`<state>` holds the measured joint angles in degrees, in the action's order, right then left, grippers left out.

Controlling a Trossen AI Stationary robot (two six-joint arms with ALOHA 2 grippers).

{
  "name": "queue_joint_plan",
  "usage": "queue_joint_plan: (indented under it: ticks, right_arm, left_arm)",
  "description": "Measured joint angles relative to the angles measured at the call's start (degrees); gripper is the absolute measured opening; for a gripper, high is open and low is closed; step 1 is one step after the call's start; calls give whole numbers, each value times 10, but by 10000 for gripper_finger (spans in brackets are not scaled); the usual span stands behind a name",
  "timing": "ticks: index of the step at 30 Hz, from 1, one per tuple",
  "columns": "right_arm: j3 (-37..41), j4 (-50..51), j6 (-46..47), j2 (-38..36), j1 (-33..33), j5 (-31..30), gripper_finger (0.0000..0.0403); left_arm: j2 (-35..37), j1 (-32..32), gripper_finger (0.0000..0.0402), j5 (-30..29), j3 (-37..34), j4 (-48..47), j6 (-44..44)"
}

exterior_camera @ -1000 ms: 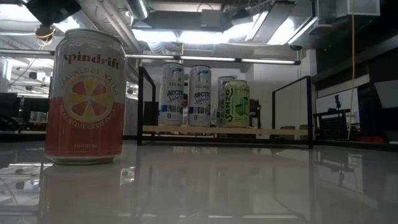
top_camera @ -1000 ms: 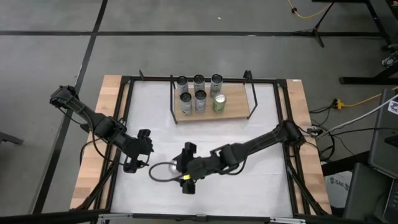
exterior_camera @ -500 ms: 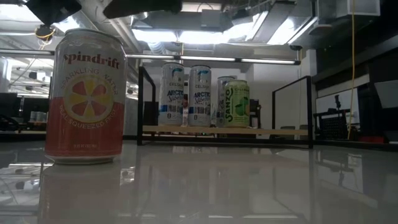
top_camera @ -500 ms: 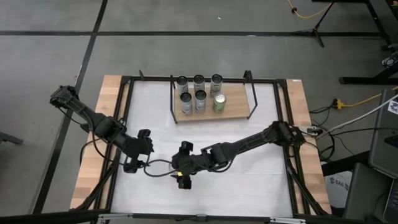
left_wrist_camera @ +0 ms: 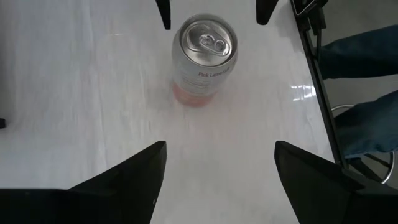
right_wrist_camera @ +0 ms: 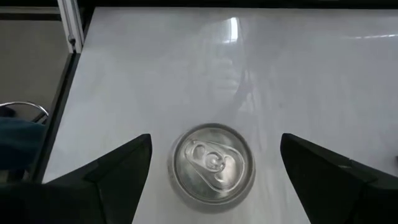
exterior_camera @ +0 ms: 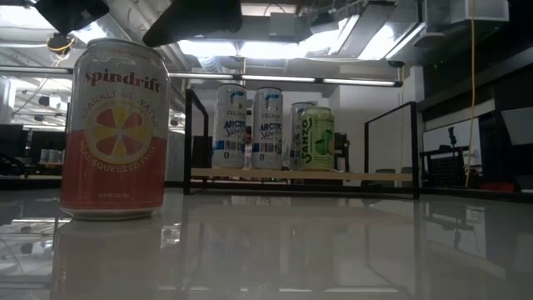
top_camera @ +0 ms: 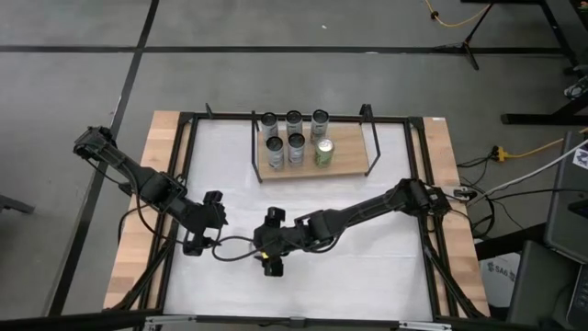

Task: Place canned beverage on shelf
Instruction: Put the yellow-white soda can on the shelf

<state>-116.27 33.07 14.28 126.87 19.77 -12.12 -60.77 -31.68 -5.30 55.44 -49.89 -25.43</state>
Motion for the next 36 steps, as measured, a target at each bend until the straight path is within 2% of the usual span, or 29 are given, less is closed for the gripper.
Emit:
queue_joint_plan:
  ticks: [9,29,36]
  right_arm:
    - [32,-5,5,0,1,-3,347]
    - [131,-160,9,0,1,12,347]
    - [137,-172,9,3,1,1,347]
  left_arm:
    - [0,0,292,0,0,0,0]
    - [0,0,292,0,0,0,1]
    - [0,0,292,0,0,0,1]
